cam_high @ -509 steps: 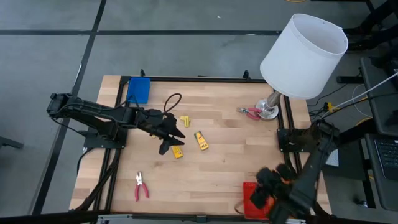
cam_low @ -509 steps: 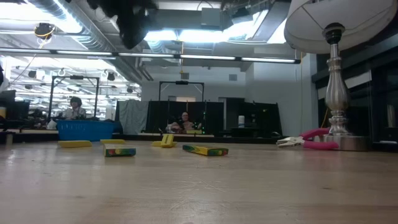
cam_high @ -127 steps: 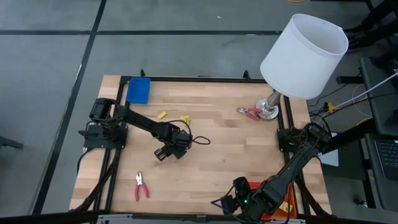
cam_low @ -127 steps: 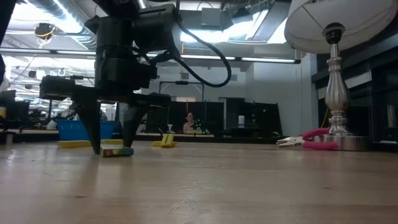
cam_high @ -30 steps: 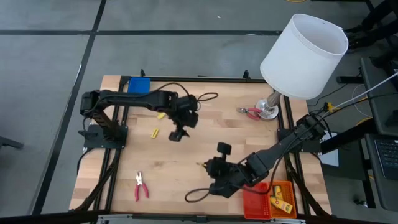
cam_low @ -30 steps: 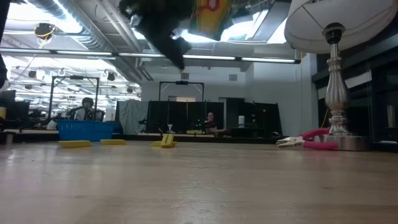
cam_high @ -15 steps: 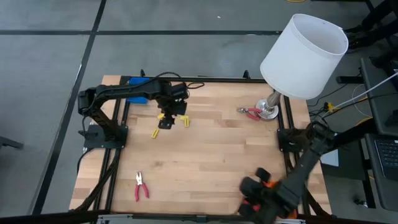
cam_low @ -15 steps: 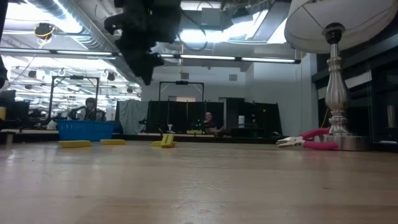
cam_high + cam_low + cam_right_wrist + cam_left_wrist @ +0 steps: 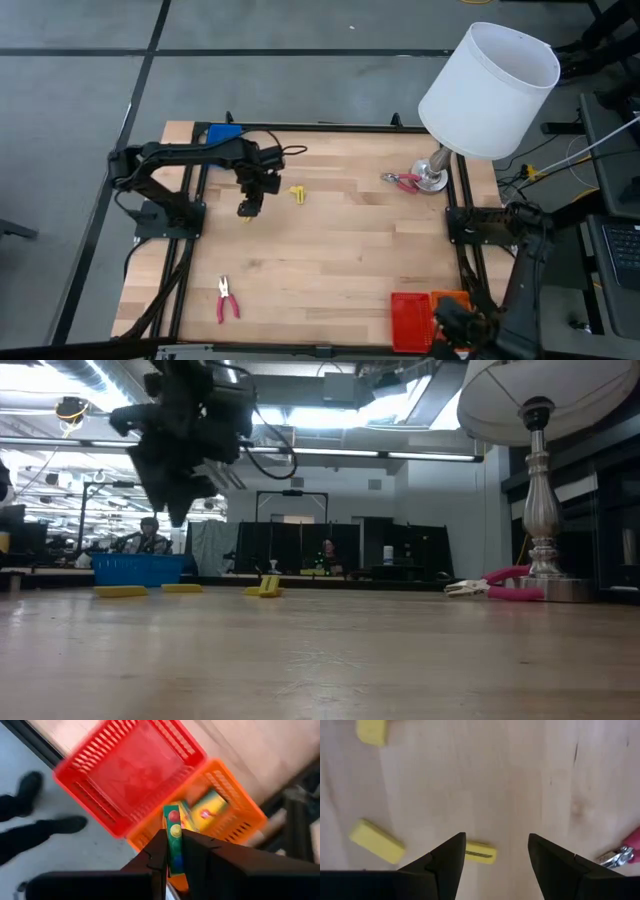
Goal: Pick & Place School Supplies
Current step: Put the yellow crayon box into the orange bin, then put the yellow eraser into the blue bin
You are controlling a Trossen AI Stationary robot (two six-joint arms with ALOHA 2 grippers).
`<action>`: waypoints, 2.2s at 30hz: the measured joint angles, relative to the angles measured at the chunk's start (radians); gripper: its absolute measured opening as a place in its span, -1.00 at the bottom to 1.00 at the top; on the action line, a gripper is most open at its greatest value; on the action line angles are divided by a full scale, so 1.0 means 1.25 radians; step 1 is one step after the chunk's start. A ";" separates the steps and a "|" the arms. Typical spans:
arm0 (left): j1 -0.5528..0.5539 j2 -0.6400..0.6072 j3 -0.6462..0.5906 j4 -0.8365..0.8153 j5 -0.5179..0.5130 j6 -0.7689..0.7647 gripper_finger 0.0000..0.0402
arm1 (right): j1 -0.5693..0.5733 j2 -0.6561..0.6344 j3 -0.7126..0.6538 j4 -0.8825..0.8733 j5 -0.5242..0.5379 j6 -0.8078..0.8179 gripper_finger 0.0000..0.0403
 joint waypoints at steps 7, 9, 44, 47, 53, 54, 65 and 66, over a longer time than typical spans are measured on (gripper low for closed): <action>-0.006 -0.080 -0.094 0.066 0.040 -0.093 0.06 | 0.019 0.000 0.001 -0.050 -0.017 -0.002 -0.76; -0.012 -0.102 -0.105 0.083 0.039 -0.108 0.06 | 0.019 0.000 0.001 -0.057 -0.028 -0.004 -0.71; -0.114 -0.236 -0.327 0.205 -0.170 -0.995 -0.12 | -0.277 -0.019 0.002 -0.052 0.638 -0.007 -0.11; -0.125 -0.236 -0.344 0.245 -0.171 -1.043 -0.19 | -0.287 -0.038 0.004 -0.050 0.671 -0.028 -0.11; -0.139 -0.225 -0.346 0.245 -0.213 -1.065 -0.26 | -0.299 -0.074 0.005 -0.052 0.689 -0.104 -0.12; -0.139 -0.218 -0.346 0.251 -0.213 -1.066 -0.27 | -0.299 -0.078 0.005 -0.052 0.692 -0.118 -0.12; -0.148 -0.115 -0.345 0.290 -0.213 -1.057 -0.33 | -0.309 -0.105 0.005 -0.054 0.705 -0.207 -0.12; -0.148 -0.106 -0.345 0.292 -0.213 -1.057 -0.33 | -0.309 -0.105 0.005 -0.054 0.705 -0.211 -0.12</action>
